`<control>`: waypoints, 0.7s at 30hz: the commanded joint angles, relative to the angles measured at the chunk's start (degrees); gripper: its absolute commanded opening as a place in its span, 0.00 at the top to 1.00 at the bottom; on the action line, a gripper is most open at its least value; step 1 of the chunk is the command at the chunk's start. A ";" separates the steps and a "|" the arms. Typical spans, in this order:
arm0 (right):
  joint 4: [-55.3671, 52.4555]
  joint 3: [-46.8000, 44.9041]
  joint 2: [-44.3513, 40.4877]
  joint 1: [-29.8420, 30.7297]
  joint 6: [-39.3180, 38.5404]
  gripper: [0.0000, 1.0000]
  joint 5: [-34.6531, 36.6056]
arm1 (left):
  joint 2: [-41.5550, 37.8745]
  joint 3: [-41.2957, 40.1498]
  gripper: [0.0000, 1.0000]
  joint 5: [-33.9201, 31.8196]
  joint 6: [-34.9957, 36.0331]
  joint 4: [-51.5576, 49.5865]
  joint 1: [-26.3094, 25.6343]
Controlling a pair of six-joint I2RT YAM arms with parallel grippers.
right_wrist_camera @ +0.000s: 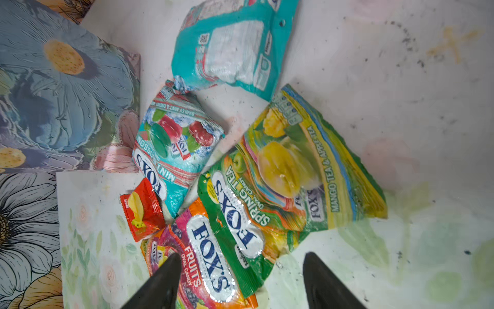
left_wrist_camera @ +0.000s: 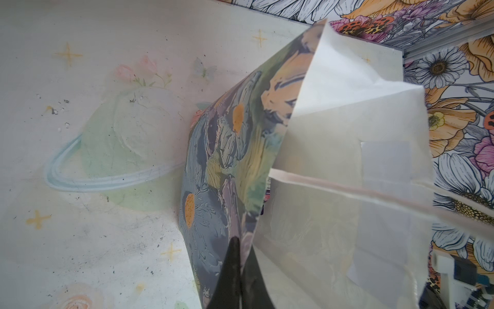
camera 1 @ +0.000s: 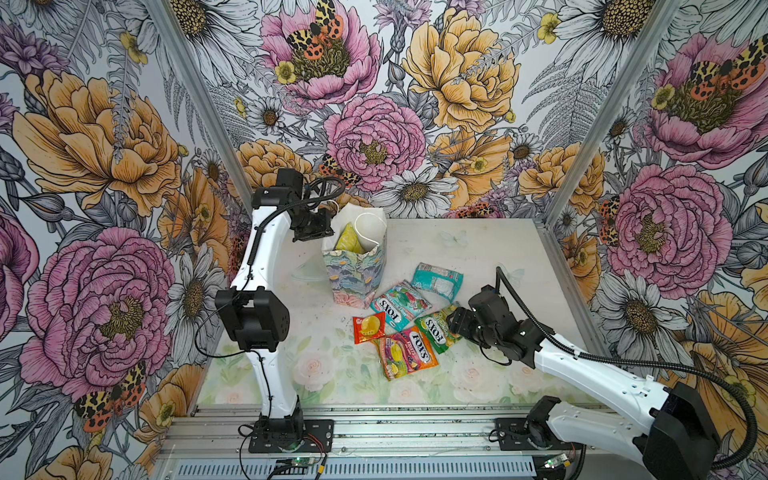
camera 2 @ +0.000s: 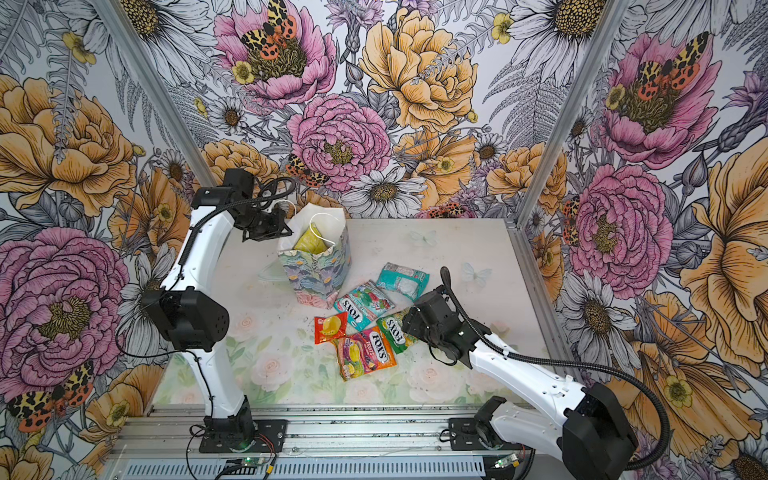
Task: Place the snacks into the paper bag
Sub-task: Pick up the snack at the center of the table.
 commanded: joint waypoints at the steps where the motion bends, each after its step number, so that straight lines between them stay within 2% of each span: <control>1: 2.35 -2.24 -2.29 1.13 6.19 0.29 0.18 | -1.52 -0.67 1.00 1.32 0.60 -0.13 0.18; 11: 7.58 -9.83 -3.48 1.78 10.33 0.30 0.64 | -1.63 -0.77 1.00 1.32 0.55 -0.14 0.13; 21: 13.23 -12.27 -0.76 1.52 10.85 0.34 2.29 | -1.54 -0.72 1.00 1.30 0.50 -0.16 0.18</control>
